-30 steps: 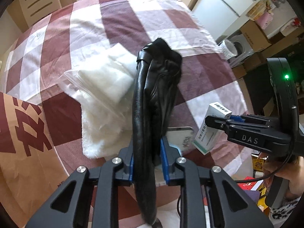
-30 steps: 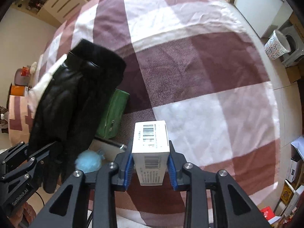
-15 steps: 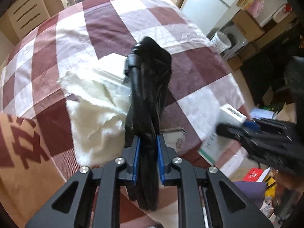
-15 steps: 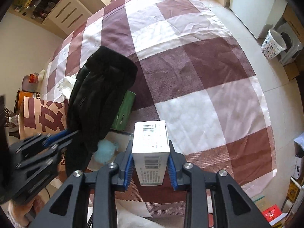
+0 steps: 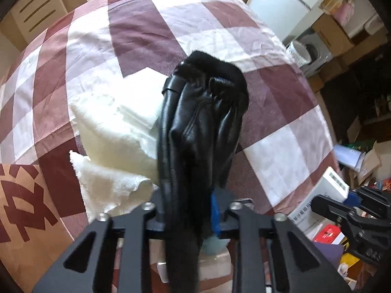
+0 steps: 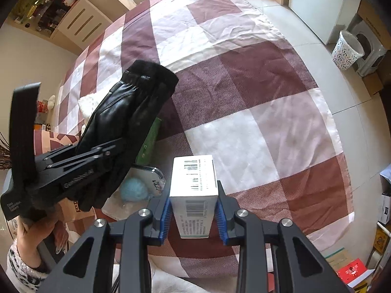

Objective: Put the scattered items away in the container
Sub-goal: 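Carry the glove with the left tool and the medicine box with the right tool to the box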

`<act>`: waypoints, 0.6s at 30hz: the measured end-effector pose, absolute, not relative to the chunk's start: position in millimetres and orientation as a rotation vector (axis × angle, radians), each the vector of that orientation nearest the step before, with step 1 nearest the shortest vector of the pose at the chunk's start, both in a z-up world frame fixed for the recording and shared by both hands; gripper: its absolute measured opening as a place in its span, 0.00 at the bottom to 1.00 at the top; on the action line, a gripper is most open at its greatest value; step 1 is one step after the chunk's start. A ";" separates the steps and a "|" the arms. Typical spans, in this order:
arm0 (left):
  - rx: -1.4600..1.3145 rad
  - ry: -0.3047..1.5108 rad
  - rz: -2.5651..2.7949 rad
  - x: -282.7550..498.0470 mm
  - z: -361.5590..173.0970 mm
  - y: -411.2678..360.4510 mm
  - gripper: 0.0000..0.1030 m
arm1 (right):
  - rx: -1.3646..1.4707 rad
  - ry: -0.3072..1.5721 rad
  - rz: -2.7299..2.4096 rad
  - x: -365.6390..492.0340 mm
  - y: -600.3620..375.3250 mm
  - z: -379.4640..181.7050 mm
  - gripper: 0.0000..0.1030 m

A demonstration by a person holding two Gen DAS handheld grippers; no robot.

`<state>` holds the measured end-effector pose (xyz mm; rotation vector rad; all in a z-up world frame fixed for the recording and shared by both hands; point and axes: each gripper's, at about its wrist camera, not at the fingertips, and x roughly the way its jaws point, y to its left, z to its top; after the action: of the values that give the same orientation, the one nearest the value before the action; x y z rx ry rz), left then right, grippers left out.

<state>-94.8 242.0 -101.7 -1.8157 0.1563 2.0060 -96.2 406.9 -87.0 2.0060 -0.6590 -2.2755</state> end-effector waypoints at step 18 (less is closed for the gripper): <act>-1.674 0.024 2.091 -63.9 -6.5 194.3 0.16 | 1.897 -0.551 -2.304 -106.3 383.5 -48.2 0.30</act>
<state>-63.9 194.3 -6.5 -1.6735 0.0238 2.0906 -106.3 383.5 -48.2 1.8967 -0.5506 -2.3035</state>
